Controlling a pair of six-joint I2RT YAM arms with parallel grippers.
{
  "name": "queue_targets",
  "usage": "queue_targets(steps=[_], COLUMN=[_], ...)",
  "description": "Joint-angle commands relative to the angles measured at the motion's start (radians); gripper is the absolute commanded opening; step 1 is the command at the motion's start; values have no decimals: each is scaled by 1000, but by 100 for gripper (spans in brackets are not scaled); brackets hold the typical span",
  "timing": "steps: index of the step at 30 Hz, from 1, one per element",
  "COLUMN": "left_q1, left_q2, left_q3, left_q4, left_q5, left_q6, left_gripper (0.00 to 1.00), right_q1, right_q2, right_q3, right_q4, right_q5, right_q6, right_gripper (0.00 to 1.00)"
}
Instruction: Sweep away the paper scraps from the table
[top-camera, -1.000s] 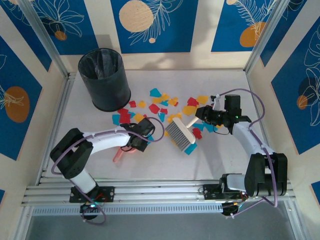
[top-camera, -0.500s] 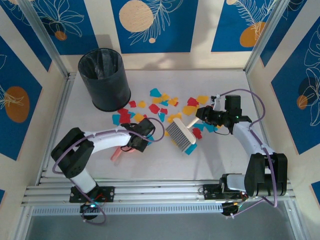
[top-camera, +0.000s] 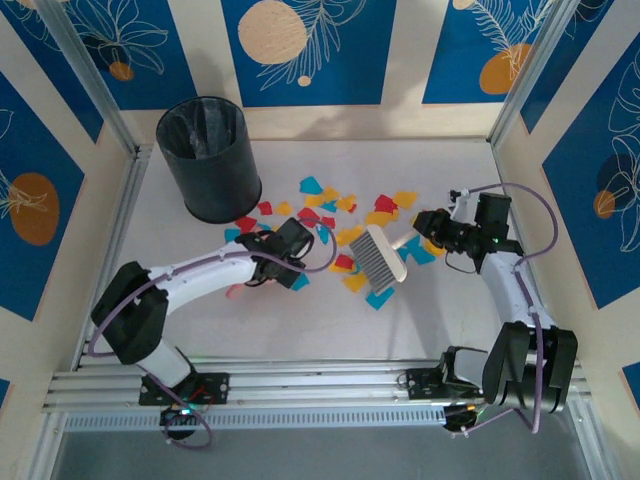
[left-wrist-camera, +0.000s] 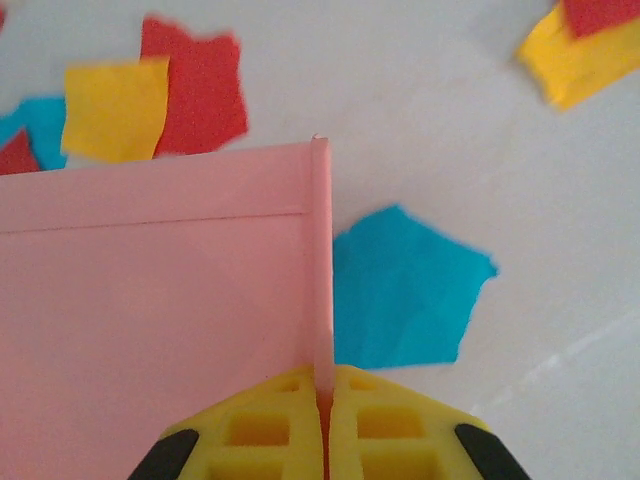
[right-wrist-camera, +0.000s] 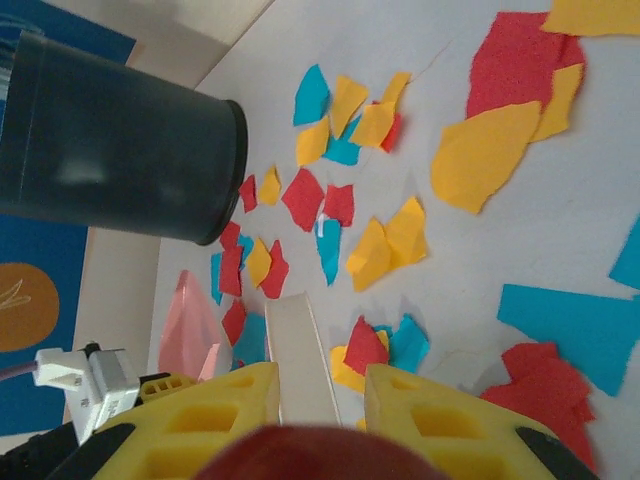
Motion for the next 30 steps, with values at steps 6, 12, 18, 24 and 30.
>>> queue_targets(steps=[6,12,18,24,30], left_q1=[-30,-47,-54,-58,-58], left_q2=[167,301,420,502,551], left_q3=[197,339,450,519,562], left_q4=[47,46,34,26,8], left_q5=[120,188,198,222,246], left_q6=[133,179,197,197,193], left_gripper=[8,8,8,8,11], right_q1=[-59,-79,-93,-109,-113], right_q2=[-46,-66,-84,-88,-89], right_q3=[-6,-8,-7,-13,-13], right_q4=[-73,-104,-133,-145,-153], right_q5=[-75,-63,-38,-37,-31], right_q6=[-3,-15,-30,-37,-44], right_gripper=[0,0,0,0,0])
